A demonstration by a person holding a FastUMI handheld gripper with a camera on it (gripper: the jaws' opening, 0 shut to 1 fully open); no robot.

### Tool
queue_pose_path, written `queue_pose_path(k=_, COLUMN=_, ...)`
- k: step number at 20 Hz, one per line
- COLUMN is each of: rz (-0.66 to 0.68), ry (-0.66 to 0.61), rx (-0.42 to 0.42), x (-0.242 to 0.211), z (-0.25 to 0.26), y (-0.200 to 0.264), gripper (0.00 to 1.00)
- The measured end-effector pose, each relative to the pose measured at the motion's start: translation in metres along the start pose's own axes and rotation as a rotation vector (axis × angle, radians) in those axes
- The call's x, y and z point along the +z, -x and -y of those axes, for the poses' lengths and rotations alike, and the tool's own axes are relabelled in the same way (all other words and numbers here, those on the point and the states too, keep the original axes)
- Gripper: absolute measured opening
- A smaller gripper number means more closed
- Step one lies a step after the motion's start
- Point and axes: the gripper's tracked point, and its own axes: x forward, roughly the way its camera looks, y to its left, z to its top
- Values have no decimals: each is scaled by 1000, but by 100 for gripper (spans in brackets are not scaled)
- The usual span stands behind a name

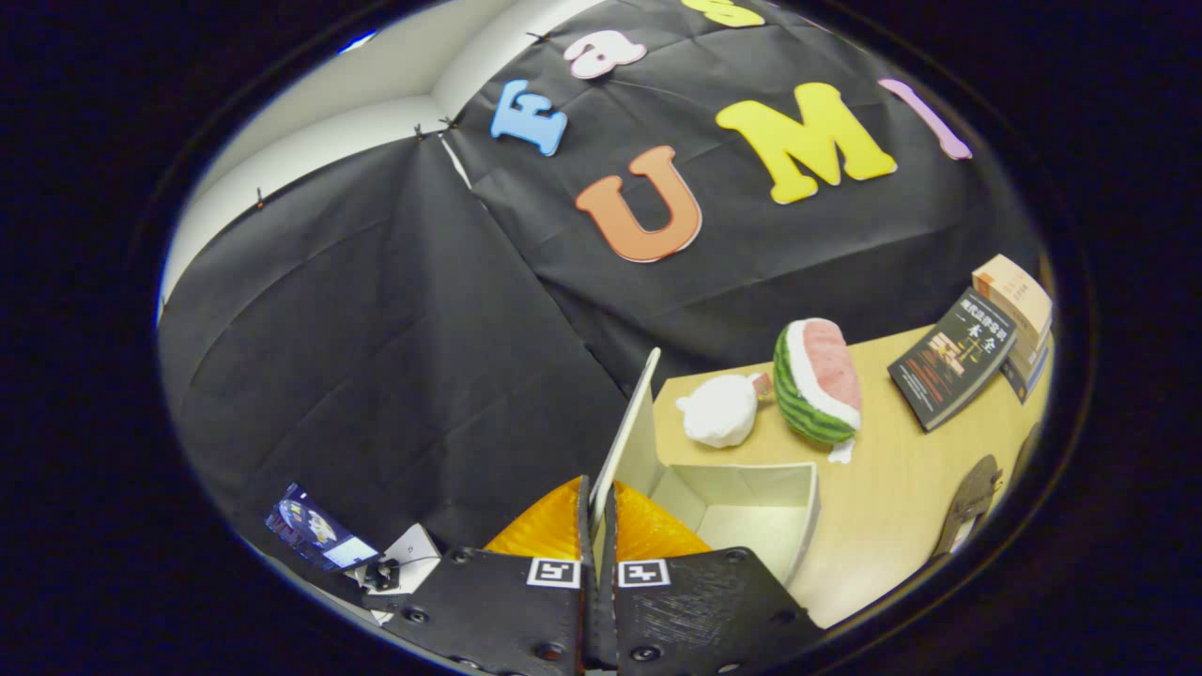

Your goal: Open the storage box then place both shoes into the box .Put the left shoe in first, then the right shoe, with the right side of both shoes facing outward in a uniform manner.

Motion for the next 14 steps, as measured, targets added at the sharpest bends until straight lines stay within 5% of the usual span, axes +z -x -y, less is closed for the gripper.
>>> queue_pose_path(k=3, rz=-7, ry=52, rx=22, x=-5, z=-40, y=-23, gripper=0)
queue_pose_path(k=7, rz=-27, ry=119, rx=44, x=-19, z=-78, y=-57, gripper=16)
queue_pose_path(k=14, rz=-50, ry=250, rx=88, x=-41, z=-116, y=-68, gripper=66)
